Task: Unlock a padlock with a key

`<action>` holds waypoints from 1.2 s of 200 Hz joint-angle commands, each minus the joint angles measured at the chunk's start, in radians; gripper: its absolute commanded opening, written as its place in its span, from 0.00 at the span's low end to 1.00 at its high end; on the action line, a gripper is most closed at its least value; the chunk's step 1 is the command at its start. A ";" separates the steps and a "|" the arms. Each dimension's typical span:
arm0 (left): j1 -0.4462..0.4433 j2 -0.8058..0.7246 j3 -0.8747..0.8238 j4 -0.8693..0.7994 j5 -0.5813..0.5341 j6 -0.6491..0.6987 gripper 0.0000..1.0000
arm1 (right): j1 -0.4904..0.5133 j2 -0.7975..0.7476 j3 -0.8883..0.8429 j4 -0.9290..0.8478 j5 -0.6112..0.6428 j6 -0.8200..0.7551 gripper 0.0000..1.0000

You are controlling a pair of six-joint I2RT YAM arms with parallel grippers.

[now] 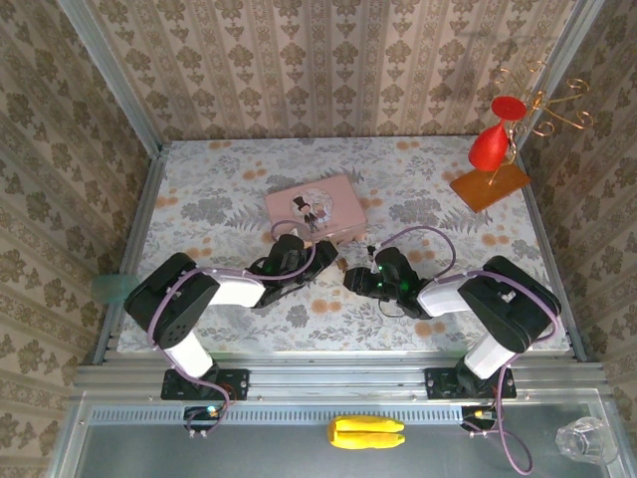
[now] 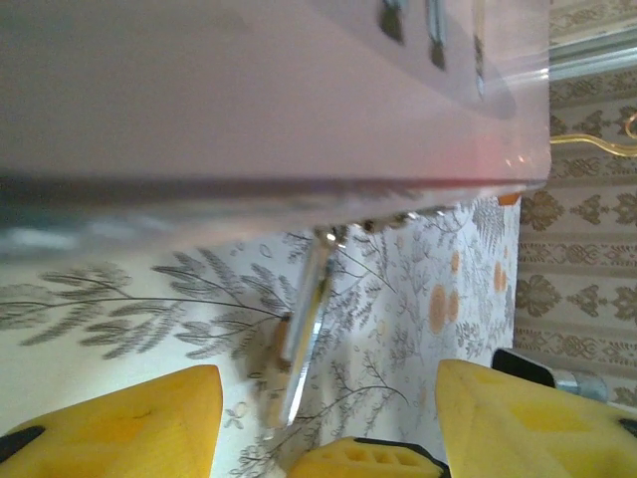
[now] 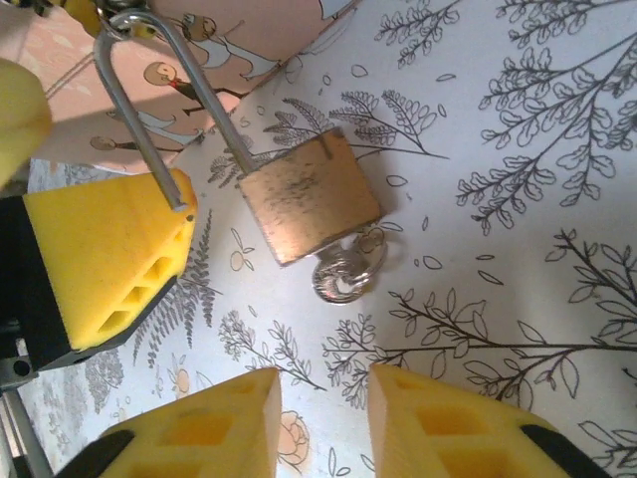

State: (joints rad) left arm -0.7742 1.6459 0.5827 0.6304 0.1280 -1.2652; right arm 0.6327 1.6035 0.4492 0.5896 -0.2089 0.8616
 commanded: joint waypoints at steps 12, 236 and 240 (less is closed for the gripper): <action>0.040 -0.099 -0.028 -0.112 -0.003 0.092 0.58 | -0.007 -0.082 0.027 -0.162 0.071 -0.075 0.37; 0.504 -0.382 -0.029 -0.361 0.314 0.647 0.69 | -0.087 0.124 0.435 -0.454 -0.032 -0.282 0.37; 0.504 -0.381 -0.032 -0.352 0.319 0.648 0.69 | -0.086 0.124 0.438 -0.455 -0.031 -0.284 0.37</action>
State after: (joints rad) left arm -0.2741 1.2678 0.5621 0.1406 0.3336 -0.6239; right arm 0.5415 1.7164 0.8471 0.1371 -0.2256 0.5789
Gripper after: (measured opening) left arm 0.689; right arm 0.375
